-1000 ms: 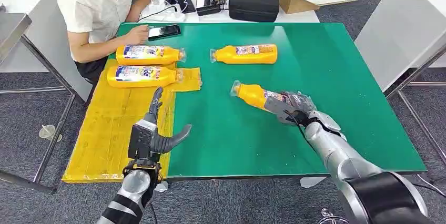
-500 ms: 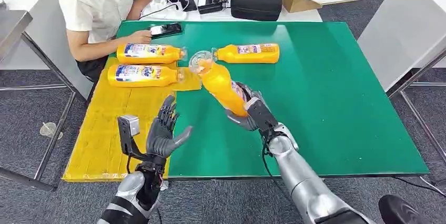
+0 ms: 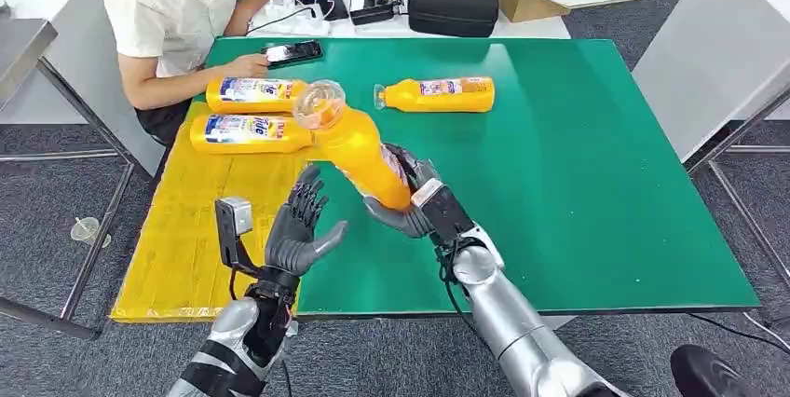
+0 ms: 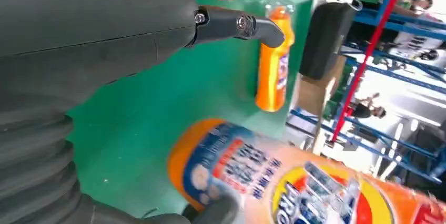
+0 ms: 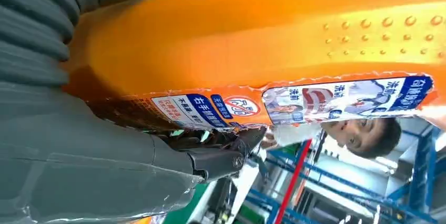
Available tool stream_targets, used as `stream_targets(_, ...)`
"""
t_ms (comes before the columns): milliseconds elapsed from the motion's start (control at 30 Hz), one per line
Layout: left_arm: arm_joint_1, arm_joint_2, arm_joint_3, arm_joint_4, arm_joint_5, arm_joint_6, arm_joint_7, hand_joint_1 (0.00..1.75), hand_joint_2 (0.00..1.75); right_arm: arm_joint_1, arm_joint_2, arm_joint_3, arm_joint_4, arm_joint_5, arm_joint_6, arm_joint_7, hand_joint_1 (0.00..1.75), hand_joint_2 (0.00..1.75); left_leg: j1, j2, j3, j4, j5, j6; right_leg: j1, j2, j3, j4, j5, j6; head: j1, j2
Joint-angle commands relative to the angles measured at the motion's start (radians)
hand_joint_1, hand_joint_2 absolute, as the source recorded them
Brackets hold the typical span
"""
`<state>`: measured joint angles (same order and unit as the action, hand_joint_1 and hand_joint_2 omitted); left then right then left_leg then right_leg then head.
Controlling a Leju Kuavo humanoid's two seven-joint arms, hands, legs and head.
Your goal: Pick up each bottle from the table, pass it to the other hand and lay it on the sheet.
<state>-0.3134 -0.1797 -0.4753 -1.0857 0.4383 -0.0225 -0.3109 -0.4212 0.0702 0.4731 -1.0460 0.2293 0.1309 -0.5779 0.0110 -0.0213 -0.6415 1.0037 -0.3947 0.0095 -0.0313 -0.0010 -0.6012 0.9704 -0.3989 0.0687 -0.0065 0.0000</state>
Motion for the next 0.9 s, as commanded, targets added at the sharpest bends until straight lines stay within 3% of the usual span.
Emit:
stream_targets(33, -0.060, -0.001, -0.009, -0.024, -0.070, 0.118, -0.074, 0.00, 1.75, -0.066, 0.044, 0.124, 0.207, 0.000, 0.011, -0.015, 1.75, 1.75, 0.001, 0.002, 0.002, 0.000, -0.001, 0.000, 0.001, 0.001, 0.002, 0.000, -0.001, -0.002, 0.000, 0.000)
stream_targets(667, -0.062, 0.004, 0.014, -0.087, -0.050, 0.110, -0.072, 0.00, 1.75, -0.067, 0.057, 0.153, 0.284, 0.008, -0.022, -0.022, 1.75, 1.75, 0.001, 0.002, 0.004, 0.001, -0.003, 0.000, 0.002, 0.001, 0.004, 0.000, -0.002, -0.004, 0.000, 0.000)
stream_targets(900, -0.061, 0.026, -0.041, -0.053, 0.082, -0.044, 0.042, 0.00, 1.75, -0.072, 0.059, 0.120, 0.310, 0.013, -0.051, -0.037, 1.75, 1.75, 0.001, 0.002, 0.005, 0.001, -0.002, 0.000, 0.002, 0.000, 0.005, 0.000, -0.002, -0.004, 0.000, 0.000)
